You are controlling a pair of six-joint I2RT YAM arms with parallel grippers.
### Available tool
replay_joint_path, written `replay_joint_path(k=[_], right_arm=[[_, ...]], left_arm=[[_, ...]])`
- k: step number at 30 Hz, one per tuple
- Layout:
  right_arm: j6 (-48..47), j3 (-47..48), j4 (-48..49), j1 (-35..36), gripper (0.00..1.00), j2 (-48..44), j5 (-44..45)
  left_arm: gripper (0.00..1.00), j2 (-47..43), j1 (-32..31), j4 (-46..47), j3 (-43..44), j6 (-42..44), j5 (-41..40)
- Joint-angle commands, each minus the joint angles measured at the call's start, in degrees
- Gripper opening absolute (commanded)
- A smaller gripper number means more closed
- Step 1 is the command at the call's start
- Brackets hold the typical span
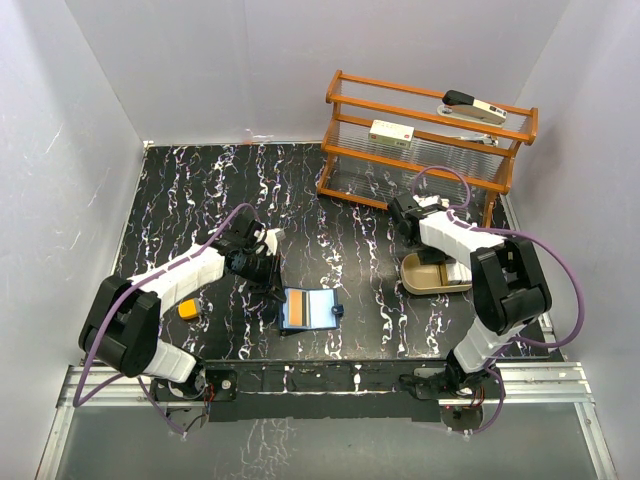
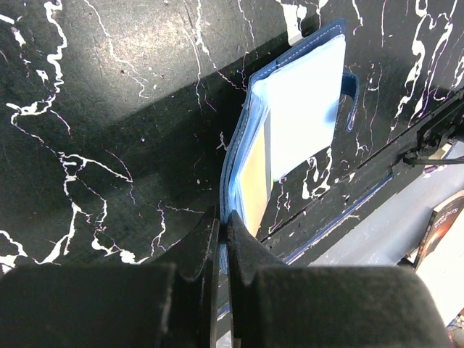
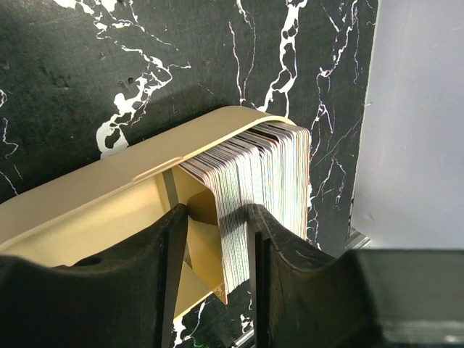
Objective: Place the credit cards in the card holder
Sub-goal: Pick up the credit card from the storage box.
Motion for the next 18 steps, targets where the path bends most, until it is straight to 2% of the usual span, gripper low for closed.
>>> replay_joint_path(k=[1,18], right_arm=[[0.5,1.3,0.7,-0.5,0.31,-2.4,3.1],[1.3,3.3,-1.4,-0.4,0.18,-3.9,1.8]], left_arm=[[0.0,-1.9,0.4,-0.9,0.8,0.2,0.0],[0.0,-2.0,0.4,-0.9,0.4,-0.5,-1.6]])
